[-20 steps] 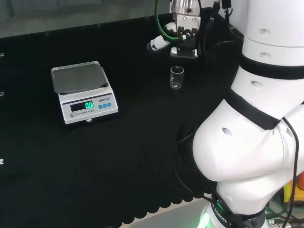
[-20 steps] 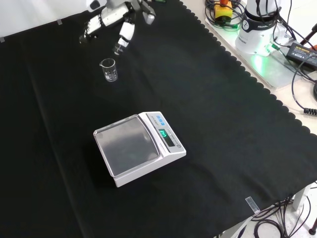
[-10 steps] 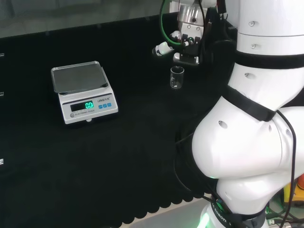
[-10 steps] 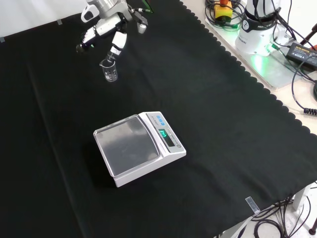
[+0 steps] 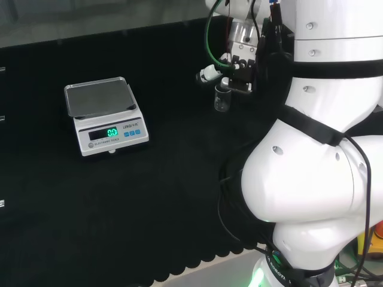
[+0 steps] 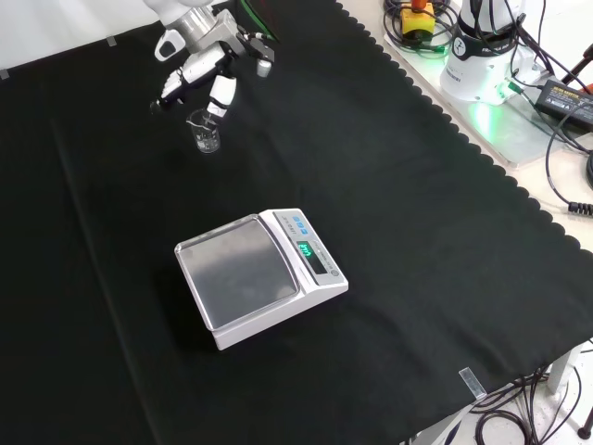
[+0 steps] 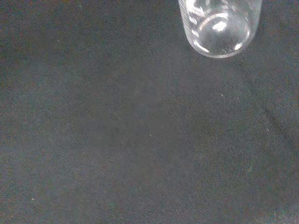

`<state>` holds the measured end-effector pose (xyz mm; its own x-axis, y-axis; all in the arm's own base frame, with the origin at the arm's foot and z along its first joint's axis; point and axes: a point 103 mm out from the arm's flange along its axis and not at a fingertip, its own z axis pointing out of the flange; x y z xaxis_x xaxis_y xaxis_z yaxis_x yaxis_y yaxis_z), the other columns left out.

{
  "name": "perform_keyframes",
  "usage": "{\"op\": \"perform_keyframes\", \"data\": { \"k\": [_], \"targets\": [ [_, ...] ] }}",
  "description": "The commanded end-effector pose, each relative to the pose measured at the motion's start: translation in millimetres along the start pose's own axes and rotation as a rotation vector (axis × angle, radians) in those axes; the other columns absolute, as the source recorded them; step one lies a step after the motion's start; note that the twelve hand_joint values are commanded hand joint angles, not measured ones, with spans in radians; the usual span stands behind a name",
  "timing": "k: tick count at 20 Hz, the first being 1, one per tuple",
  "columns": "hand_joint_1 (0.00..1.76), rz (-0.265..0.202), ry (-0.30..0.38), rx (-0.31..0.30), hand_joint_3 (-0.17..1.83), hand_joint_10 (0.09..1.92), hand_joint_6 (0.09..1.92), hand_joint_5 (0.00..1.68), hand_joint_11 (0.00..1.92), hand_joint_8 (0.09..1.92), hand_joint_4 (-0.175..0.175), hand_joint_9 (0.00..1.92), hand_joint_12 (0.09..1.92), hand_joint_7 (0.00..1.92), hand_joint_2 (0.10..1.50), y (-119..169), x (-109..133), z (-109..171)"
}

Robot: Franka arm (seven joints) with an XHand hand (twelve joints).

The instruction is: Pick up the beaker.

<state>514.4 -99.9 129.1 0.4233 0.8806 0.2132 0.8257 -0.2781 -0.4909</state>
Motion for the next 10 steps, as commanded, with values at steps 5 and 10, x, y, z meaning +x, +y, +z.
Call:
{"op": "perform_keyframes", "data": {
  "k": [5,10],
  "targets": [
    [0.38,0.048,0.003,0.051,0.21,0.61,0.09,0.09,0.00,0.59,-0.046,0.00,1.43,0.00,0.93,4,-13,22],
    [0.44,0.058,-0.034,0.040,0.19,0.78,0.09,0.12,0.04,0.74,-0.057,0.02,1.47,0.03,0.89,6,-9,32]
  ]
}}
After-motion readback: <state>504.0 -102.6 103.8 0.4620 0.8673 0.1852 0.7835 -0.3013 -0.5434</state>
